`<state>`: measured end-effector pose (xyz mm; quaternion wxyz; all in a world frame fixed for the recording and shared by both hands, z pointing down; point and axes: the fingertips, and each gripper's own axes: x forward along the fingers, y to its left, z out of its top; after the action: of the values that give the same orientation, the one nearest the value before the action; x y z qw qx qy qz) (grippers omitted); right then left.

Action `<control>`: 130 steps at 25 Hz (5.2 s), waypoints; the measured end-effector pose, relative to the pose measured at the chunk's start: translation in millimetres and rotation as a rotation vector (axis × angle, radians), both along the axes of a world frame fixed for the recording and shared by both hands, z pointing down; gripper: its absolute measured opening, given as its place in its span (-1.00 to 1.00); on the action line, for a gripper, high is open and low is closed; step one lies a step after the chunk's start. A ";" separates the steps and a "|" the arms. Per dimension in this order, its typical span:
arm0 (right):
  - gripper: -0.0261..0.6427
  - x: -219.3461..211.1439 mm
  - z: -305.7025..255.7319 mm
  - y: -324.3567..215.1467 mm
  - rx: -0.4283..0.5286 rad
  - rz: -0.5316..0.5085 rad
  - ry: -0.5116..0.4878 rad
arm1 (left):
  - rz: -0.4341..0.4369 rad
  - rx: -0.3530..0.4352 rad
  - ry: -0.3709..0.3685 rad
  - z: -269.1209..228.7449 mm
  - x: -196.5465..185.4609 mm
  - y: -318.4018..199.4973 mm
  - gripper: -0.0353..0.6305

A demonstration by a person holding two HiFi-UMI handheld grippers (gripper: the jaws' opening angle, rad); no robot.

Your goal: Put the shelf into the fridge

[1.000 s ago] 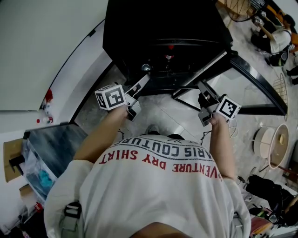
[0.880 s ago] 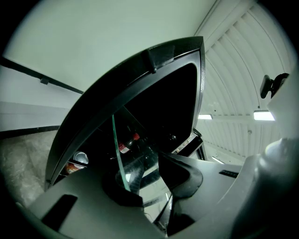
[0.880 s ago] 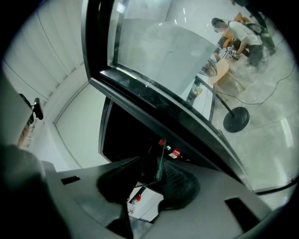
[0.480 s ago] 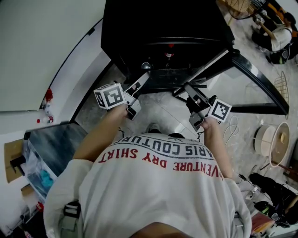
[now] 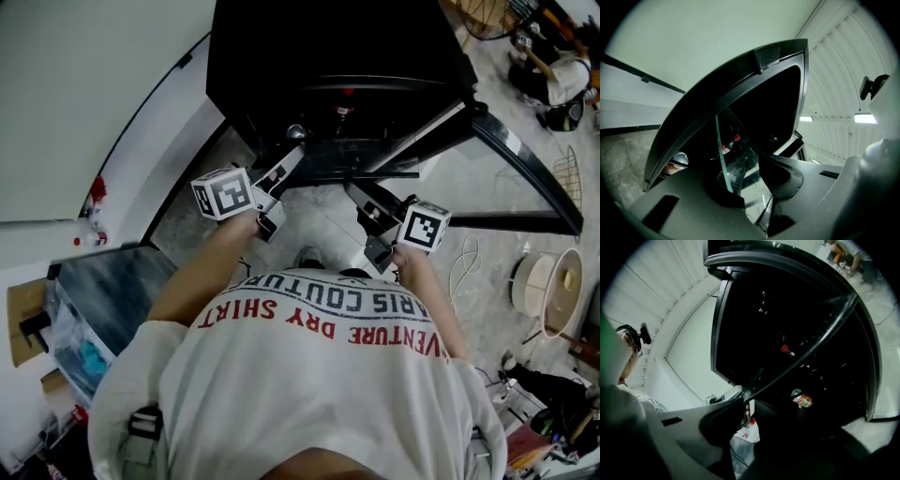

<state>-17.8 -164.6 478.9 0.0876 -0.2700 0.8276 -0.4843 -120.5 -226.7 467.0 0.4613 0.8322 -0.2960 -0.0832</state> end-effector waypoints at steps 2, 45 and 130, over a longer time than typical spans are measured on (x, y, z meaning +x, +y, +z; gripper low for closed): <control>-0.70 0.4 0.7 -0.7 -0.010 0.008 -0.026 | -0.001 -0.002 -0.004 0.6 0.3 -0.4 -0.57; -0.77 -3.8 -28.8 -26.4 0.064 0.038 -0.076 | 0.180 0.116 -0.061 -14.7 -9.9 53.8 -0.21; -0.80 2.2 -43.2 -79.4 0.255 0.025 0.367 | 0.106 0.217 -0.138 -70.6 15.5 44.3 -0.71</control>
<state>-15.6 -244.0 435.7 -0.0249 -0.3504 0.8808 -0.3176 -104.9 -182.4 396.4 0.3507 0.8956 -0.2719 -0.0328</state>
